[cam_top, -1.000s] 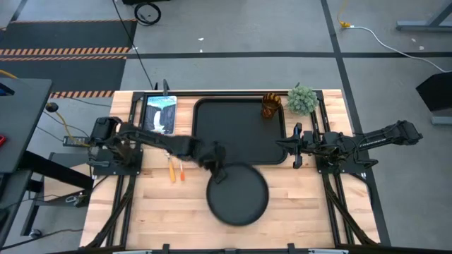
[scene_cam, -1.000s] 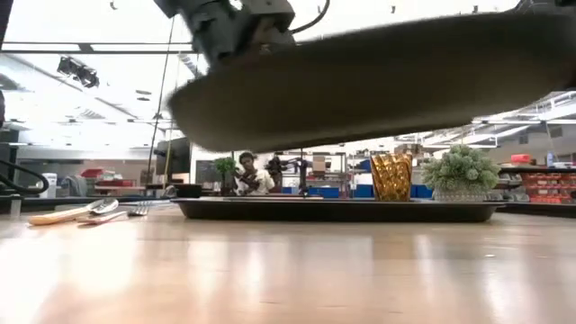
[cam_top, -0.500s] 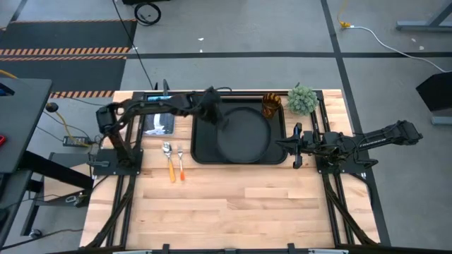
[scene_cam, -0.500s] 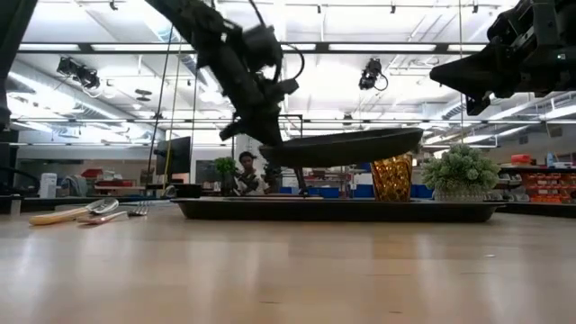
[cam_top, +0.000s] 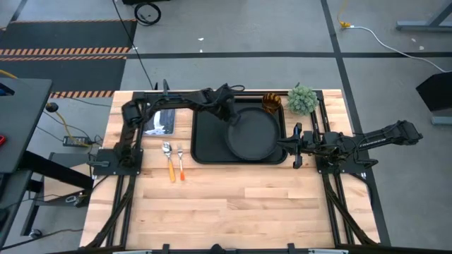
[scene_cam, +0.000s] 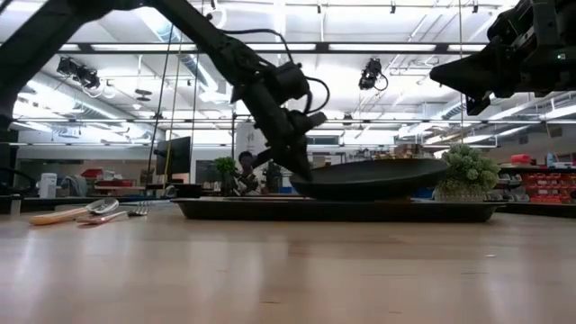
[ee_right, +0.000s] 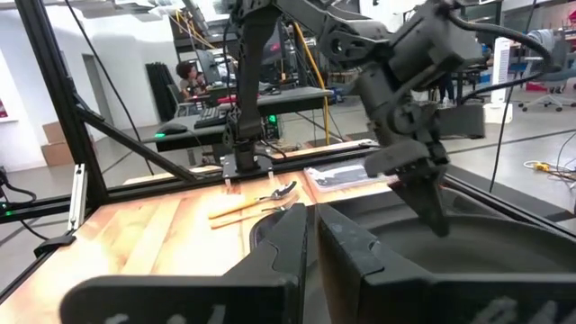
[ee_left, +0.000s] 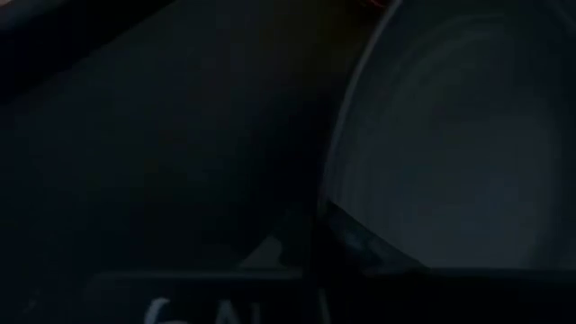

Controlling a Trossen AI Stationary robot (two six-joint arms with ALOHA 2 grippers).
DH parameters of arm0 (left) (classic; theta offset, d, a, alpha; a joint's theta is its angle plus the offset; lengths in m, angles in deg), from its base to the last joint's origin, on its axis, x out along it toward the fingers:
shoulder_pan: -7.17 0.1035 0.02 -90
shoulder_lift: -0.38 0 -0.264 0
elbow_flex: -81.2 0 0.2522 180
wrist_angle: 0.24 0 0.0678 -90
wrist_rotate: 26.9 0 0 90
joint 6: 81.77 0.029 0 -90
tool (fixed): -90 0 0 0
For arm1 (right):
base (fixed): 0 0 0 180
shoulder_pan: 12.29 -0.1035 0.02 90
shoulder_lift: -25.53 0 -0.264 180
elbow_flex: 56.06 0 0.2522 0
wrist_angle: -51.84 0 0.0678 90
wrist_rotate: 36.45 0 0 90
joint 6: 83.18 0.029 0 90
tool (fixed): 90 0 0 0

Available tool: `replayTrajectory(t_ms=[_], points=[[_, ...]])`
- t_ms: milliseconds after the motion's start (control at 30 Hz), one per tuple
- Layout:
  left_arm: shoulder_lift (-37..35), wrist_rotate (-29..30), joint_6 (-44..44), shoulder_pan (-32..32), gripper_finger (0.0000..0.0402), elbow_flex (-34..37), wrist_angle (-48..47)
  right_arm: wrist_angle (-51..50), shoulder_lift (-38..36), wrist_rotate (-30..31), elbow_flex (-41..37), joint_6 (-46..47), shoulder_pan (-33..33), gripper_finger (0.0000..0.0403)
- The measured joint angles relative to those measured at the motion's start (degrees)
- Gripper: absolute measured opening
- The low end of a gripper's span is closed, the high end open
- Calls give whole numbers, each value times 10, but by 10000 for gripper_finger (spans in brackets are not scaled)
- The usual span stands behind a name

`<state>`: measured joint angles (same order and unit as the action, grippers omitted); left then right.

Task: Pick and place plate/cup/fork/spoon on tray
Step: Put the black plate on the black serving tray

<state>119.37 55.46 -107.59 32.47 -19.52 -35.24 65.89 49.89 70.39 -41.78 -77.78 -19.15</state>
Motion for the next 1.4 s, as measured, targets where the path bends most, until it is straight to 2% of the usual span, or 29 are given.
replayTrajectory(t_ms=[233, 300, 633, 1100, 1400], points=[[31, 11, 32, -2, 16, -69, -66, 0, 0, 0, 0, 0, 0, 34], [31, 29, 36, 0, 16, -69, -72, 0, 0, 0, 0, 0, 0, 34], [31, 35, 52, 14, 17, -69, -83, 0, 0, 0, 0, 0, 0, 34], [31, 32, 70, 1, 59, -69, -89, 0, 0, 0, 0, 0, 0, 34], [30, 42, 112, 2, 62, -69, -172, 0, 0, 0, 0, 0, 0, 34]])
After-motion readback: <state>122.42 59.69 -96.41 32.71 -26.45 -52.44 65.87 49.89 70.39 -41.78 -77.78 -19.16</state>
